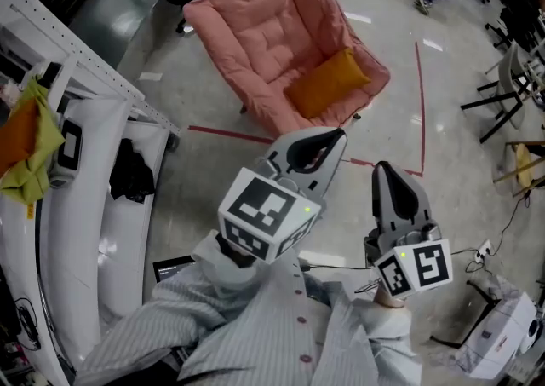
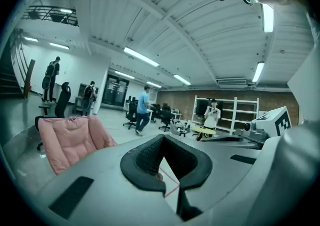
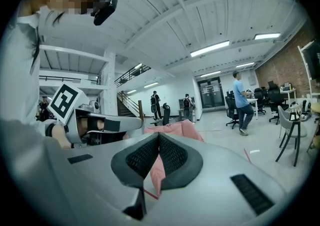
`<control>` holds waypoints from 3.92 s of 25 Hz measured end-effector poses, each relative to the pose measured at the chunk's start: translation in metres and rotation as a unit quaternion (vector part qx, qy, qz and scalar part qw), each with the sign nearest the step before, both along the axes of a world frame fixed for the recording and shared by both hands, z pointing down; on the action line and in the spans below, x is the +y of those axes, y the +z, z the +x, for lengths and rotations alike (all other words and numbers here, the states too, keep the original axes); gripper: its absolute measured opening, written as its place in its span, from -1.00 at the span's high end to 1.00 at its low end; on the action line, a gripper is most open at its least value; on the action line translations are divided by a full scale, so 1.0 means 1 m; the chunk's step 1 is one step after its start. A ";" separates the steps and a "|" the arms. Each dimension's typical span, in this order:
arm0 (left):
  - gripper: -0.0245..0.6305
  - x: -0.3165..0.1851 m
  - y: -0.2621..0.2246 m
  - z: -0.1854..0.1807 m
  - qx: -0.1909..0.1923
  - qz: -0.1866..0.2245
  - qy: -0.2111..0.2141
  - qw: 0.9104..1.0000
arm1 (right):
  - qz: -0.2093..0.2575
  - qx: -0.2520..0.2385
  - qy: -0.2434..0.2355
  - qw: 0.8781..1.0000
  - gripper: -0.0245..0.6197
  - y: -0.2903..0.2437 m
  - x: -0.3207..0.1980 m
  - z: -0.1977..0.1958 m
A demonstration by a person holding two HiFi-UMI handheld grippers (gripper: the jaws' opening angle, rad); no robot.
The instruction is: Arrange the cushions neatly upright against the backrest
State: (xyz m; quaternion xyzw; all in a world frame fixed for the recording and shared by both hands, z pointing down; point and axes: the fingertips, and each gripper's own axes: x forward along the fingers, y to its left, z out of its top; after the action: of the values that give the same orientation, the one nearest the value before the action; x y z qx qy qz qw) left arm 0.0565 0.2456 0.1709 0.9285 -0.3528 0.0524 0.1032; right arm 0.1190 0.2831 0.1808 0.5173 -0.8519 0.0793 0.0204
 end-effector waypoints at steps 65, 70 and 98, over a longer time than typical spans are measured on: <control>0.90 -0.409 0.096 -0.025 0.006 -0.091 -0.388 0.917 | -0.122 0.059 -0.320 0.938 0.88 0.116 -0.477 0.038; 0.90 -0.427 0.132 -0.043 0.008 -0.126 -0.389 0.913 | -0.142 0.075 -0.312 0.936 0.88 0.144 -0.507 0.024; 0.89 -0.423 0.427 -0.102 0.041 -0.311 -0.427 0.848 | -0.267 0.182 -0.237 0.916 0.88 0.391 -0.562 0.014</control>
State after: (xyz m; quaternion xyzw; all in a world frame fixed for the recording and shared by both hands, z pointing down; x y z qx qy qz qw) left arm -0.0454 -0.1778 0.5980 0.6071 -0.6750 0.0721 0.4130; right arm 0.1331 -0.2793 0.5719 0.2812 -0.8780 0.2017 0.3306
